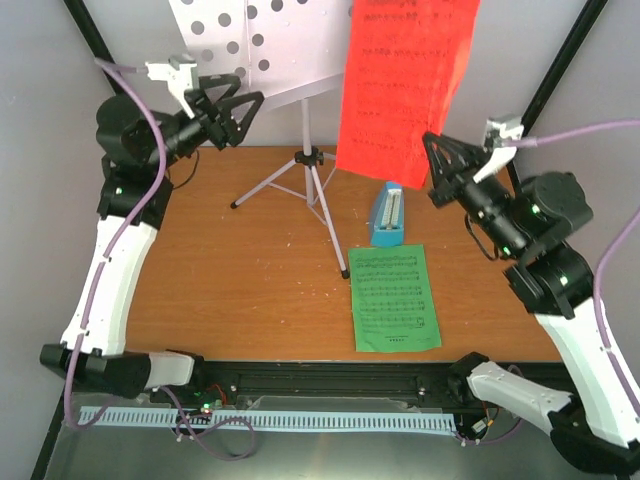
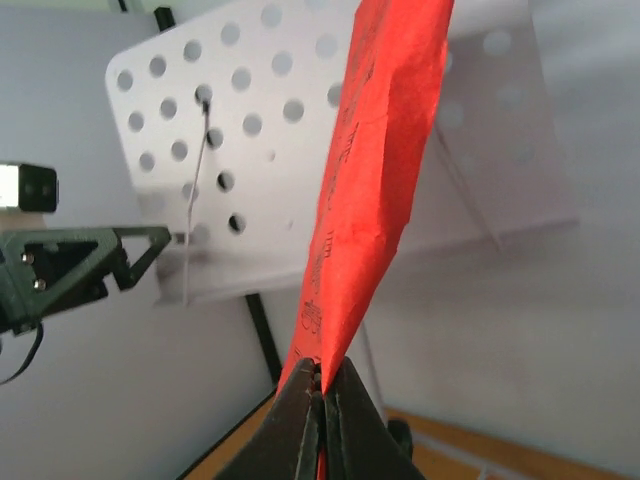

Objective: Pack up the instrument practice props

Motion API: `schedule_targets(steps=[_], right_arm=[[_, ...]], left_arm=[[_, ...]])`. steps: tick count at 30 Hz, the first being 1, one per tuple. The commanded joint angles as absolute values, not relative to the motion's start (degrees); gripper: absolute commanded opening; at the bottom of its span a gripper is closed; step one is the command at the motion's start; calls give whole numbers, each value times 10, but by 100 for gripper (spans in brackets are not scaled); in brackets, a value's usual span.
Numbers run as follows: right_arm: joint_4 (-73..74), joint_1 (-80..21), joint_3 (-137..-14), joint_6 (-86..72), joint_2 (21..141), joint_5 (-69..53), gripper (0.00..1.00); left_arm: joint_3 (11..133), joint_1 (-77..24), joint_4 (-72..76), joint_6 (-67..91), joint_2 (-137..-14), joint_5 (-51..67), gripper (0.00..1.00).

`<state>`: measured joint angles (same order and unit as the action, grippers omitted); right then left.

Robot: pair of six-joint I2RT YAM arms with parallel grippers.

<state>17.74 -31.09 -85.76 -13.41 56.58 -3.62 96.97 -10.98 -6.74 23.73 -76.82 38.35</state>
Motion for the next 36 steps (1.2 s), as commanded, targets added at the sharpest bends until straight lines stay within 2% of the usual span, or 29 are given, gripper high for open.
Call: schedule_targets(steps=[1,5,9,13,16,24,30,32,34,36], right_arm=[[258,-308,-764,-202,495,-79,3],[286,-308,-624,-263,450,-94,3],[332,-308,-515,-310,454,-124,3],[349,-308,-421,-359,479,-138,3],[343,-308,-367,-402,488,-95,3],[377,-306,-312,-461,547,-5,3],[436,-306,-320,-493,566,82,3],[431,-306,-323,-502,566,86,3],[430,-306,-325,-509,572,95,9],[430,-305,-327,-511,579,103,28]], left_arm=[[896,-112,20,255,-703,428,85],[765,-112,67,279,-637,455,87],[622,-112,127,339,-553,404,86],[544,-112,158,387,-518,405,85],[516,-112,134,389,-517,399,85],[438,-112,143,404,-517,393,85],[400,-119,193,454,-560,389,82],[402,-149,210,456,-587,369,82],[419,-181,215,449,-628,348,81],[436,-210,226,447,-675,332,81]])
